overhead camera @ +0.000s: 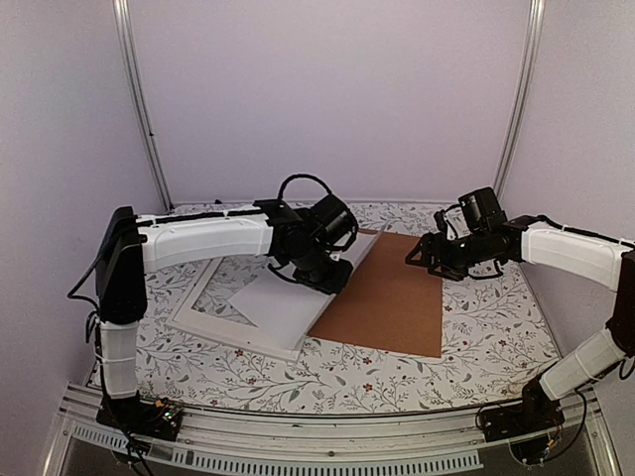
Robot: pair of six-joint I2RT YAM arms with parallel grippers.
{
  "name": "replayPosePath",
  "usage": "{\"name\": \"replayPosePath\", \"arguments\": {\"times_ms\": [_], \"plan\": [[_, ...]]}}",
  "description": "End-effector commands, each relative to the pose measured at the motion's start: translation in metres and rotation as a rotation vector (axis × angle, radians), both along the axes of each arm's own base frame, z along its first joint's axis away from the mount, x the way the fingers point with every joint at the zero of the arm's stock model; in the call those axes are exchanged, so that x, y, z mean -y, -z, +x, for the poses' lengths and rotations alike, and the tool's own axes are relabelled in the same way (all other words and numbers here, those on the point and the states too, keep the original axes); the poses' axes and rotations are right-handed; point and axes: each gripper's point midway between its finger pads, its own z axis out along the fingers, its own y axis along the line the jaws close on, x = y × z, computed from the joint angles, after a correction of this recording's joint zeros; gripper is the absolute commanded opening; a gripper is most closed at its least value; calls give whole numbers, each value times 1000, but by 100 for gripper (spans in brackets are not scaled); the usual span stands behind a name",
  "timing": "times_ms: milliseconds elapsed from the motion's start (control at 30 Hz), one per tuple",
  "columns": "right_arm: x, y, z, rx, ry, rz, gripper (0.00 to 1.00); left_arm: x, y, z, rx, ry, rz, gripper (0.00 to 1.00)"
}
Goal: Put the photo into the frame
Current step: Turn over the photo.
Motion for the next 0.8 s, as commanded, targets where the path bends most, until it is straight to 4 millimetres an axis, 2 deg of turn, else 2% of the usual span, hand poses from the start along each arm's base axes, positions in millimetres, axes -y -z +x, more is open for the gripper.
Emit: {"name": "replayPosePath", "arguments": {"times_ms": [0,367,633,767], "plan": [[0,15,4,-31,55,11,78,41,7,-8,-57,18,-165,0],[-23,10,11,-41,56,171,79,71,40,-17,-115,22,-212,0],[-41,38,15,-100,40,206,79,79,49,-22,-139,24,-236,0],[-53,44,15,-112,20,224,78,81,55,-24,-147,25,-233,0]]}}
